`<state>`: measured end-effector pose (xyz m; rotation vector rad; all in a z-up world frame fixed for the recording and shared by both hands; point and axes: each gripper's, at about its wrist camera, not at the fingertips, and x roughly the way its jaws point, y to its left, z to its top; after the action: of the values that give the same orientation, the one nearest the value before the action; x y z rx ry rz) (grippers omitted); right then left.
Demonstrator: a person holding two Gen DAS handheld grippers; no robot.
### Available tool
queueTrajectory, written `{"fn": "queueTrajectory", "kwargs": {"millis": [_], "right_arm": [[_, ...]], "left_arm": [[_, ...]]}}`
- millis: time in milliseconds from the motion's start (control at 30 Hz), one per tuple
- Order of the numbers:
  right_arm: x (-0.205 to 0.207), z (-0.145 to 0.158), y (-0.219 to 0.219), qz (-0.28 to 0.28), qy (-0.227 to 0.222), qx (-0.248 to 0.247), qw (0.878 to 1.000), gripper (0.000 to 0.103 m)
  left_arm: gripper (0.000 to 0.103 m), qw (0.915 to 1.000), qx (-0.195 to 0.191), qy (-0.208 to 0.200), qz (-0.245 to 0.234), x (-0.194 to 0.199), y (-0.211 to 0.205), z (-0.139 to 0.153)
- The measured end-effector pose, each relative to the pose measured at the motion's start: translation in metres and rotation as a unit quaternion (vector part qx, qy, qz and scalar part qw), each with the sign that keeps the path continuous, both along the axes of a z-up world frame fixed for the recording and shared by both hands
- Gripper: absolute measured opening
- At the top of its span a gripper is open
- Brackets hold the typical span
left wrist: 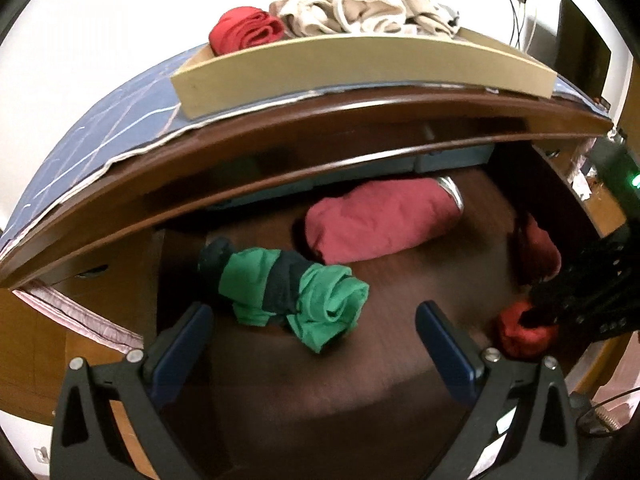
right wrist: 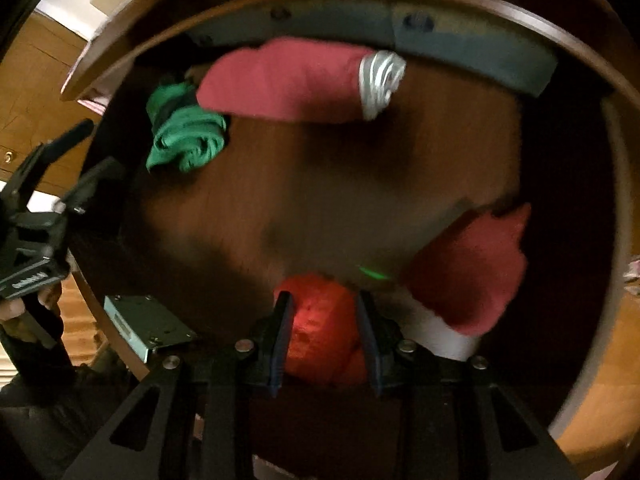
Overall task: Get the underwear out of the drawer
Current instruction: 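Reach the right tool toward the red rolled underwear in the drawer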
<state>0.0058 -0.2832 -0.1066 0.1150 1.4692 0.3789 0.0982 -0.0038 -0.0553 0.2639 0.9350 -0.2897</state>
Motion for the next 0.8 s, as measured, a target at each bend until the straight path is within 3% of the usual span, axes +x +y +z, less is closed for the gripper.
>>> {"fn": "queueTrajectory", "kwargs": {"millis": [200,567,800], "right_arm": [[0.000,-0.008,0.000,0.007,0.018,0.007,1.000,0.035],[0.010,-0.013,-0.013,-0.033,0.059,0.048,0.997,0.035],[0.011,-0.003,-0.018,-0.031,0.065,0.008,0.997,0.035]], "left_arm": [[0.103,1.0000,-0.005,0.003,-0.007,0.002,-0.004,0.001],[0.103,0.9998,-0.011,0.005,-0.014,0.004,-0.010,0.003],[0.103,0.9997,-0.021,0.002,-0.014,0.000,-0.009,0.008]]}}
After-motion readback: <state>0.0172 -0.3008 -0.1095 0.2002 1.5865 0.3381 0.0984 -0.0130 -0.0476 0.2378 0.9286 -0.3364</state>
